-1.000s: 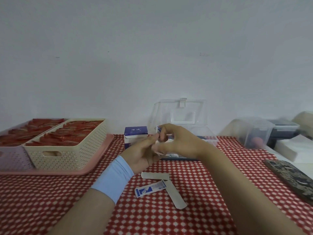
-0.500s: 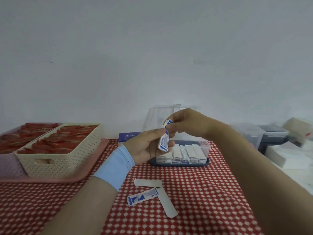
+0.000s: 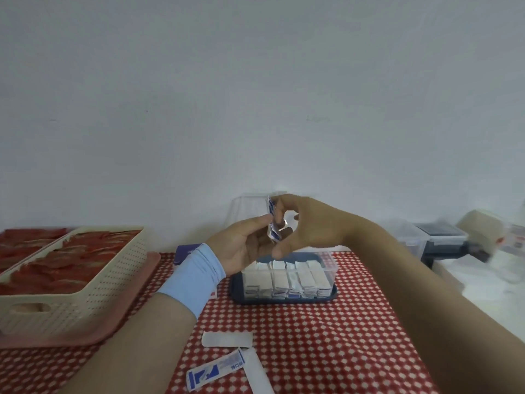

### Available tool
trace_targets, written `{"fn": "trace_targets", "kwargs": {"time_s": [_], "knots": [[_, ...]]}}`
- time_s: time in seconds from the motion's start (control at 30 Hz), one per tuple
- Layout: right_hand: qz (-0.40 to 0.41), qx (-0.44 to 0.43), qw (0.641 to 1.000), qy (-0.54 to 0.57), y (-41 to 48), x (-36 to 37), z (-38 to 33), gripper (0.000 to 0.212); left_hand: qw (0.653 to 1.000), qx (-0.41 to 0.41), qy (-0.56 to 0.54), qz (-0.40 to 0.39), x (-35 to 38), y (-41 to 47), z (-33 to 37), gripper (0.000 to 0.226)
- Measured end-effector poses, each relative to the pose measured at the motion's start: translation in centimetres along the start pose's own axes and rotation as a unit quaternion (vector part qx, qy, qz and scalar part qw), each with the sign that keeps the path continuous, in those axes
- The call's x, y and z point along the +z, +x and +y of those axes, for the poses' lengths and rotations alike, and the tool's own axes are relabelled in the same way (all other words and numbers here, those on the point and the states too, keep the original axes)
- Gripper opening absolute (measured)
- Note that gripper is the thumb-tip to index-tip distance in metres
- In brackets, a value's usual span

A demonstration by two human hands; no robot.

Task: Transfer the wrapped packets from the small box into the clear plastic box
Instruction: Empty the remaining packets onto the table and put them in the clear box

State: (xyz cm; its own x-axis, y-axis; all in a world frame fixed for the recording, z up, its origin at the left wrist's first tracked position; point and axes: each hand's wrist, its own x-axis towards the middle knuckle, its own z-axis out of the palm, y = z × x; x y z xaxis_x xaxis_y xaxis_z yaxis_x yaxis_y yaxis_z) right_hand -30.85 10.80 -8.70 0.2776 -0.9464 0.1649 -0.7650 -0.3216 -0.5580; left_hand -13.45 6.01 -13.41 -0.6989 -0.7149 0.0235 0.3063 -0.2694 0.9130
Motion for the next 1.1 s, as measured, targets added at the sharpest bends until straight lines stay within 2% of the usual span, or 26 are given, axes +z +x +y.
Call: {"fn": "trace_targets", "kwargs": {"time_s": [0.07, 0.17, 0.3, 0.37, 0.43, 0.5, 0.57, 0.67, 0.77, 0.9, 0.97, 1.0, 1.03, 1.1], "knots": [[0.030, -0.013, 0.999, -0.039, 0.4, 0.5, 0.0, 0.044, 1.000, -0.009, 0.010, 0.005, 0.1, 0.3, -0.1, 0.025], [0.074, -0.039, 0.996, -0.034, 1.0, 1.0, 0.4, 0.041, 1.000, -0.009, -0.015, 0.008, 0.3, 0.8, -0.2, 0.035], [0.056, -0.041, 0.997, -0.047, 1.2, 0.8, 0.8, 0.043, 1.000, -0.005, -0.030, 0.002, 0.3, 1.0, -0.4, 0.031], [0.045, -0.032, 0.998, 0.012, 1.2, 0.3, 1.1, 0.037, 0.999, 0.004, -0.041, 0.002, 0.1, 1.2, -0.4, 0.031], [0.063, -0.019, 0.988, 0.140, 1.3, -0.4, 1.3, 0.025, 0.998, 0.008, -0.058, 0.008, 0.1, 1.1, -0.3, 0.031], [0.083, 0.009, 0.979, 0.187, 1.4, -1.1, 1.5, 0.027, 0.999, 0.010, -0.053, 0.007, 0.2, 1.1, -0.2, 0.034], [0.068, 0.023, 0.985, 0.157, 1.5, -1.6, 1.5, 0.034, 0.999, 0.011, -0.036, 0.002, 0.3, 1.1, 0.0, 0.034], [0.033, 0.026, 0.991, 0.130, 1.6, -2.4, 2.0, 0.018, 1.000, 0.009, 0.001, 0.014, 0.3, 1.1, 0.2, 0.020], [0.007, 0.031, 0.991, 0.131, 1.6, -3.0, 2.6, 0.016, 1.000, -0.002, 0.019, 0.010, 0.3, 1.4, 0.3, 0.019], [0.005, 0.043, 0.993, 0.112, 1.9, -3.1, 3.4, 0.014, 0.999, -0.029, 0.038, 0.006, 0.2, 2.1, 0.3, 0.020], [0.012, 0.069, 0.994, 0.086, 2.3, -3.2, 4.2, 0.013, 0.993, -0.041, 0.107, 0.016, -0.2, 2.9, 0.2, 0.020], [0.017, 0.087, 0.994, 0.059, 2.5, -3.2, 4.8, 0.014, 0.981, -0.040, 0.188, 0.037, -0.6, 3.4, 0.0, 0.020], [0.017, 0.105, 0.994, 0.023, 2.8, -3.2, 5.5, 0.015, 0.953, -0.032, 0.296, 0.061, -1.3, 4.1, -0.3, 0.023], [0.000, 0.132, 0.990, -0.046, 3.3, -2.9, 6.7, 0.015, 0.853, -0.009, 0.516, 0.080, -2.4, 4.9, -0.7, 0.032]]}}
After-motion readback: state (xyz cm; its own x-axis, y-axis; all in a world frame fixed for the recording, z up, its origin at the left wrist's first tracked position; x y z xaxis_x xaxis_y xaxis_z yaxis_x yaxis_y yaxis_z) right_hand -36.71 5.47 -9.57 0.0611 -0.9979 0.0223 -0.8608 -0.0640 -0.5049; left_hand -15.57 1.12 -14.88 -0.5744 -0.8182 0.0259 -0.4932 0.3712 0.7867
